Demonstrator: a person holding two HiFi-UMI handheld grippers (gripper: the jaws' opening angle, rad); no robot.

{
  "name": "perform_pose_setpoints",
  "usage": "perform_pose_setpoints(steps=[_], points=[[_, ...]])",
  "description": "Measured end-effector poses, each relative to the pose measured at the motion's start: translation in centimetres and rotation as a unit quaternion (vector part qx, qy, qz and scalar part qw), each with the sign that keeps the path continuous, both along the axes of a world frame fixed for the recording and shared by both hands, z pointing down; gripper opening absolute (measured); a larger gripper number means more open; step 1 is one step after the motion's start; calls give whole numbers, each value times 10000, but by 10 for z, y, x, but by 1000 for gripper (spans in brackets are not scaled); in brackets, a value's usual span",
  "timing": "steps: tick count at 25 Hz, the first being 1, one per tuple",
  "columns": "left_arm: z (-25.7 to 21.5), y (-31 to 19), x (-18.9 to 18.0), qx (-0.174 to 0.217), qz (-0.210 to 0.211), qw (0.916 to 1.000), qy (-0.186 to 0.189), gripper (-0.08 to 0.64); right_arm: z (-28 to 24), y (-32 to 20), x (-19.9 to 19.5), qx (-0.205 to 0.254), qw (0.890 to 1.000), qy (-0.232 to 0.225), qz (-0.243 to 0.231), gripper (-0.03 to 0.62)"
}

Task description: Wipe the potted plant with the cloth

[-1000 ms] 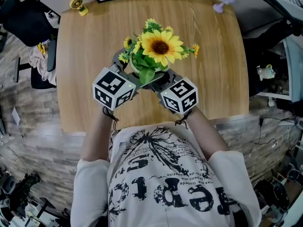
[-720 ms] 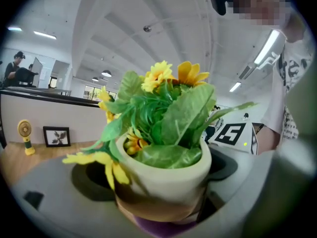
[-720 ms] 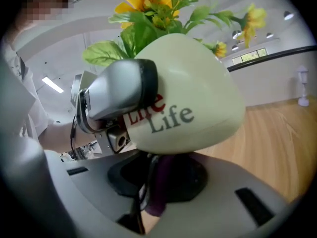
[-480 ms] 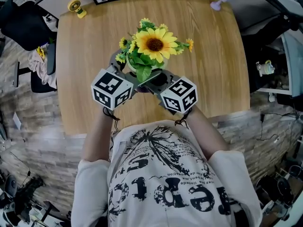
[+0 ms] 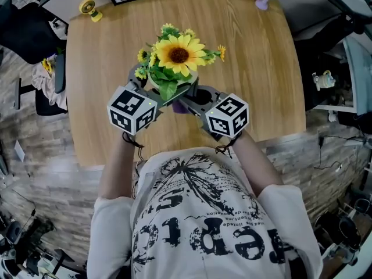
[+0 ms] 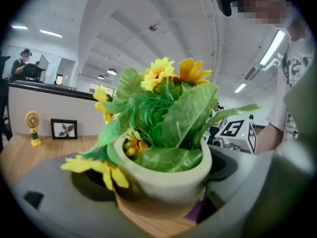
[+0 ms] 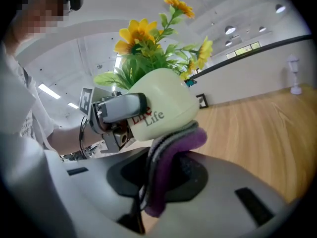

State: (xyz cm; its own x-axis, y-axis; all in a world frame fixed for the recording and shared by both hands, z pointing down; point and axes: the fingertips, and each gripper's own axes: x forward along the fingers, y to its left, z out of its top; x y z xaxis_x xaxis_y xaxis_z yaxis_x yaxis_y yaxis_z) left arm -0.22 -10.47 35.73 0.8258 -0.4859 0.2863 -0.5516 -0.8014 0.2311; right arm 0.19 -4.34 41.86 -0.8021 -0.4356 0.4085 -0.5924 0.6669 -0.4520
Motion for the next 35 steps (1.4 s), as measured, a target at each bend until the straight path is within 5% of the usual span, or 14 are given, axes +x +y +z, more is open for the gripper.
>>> perform_pose_setpoints(steps=[10, 19, 27, 35], points=[[13, 3, -11, 169, 72, 9998, -87, 532, 1, -26, 60, 77, 9958, 142, 899, 74], [64, -2, -10, 166, 305, 9992, -183, 532, 1, -73, 127, 521, 9750, 897, 1965, 75], [133, -4, 6, 21, 387, 9985, -390, 532, 1, -78, 136, 1211, 9690, 1472, 1571, 75], [173, -8, 2, 26, 716, 9939, -836, 532, 6, -81, 134, 1236, 9648, 1686, 1598, 77]])
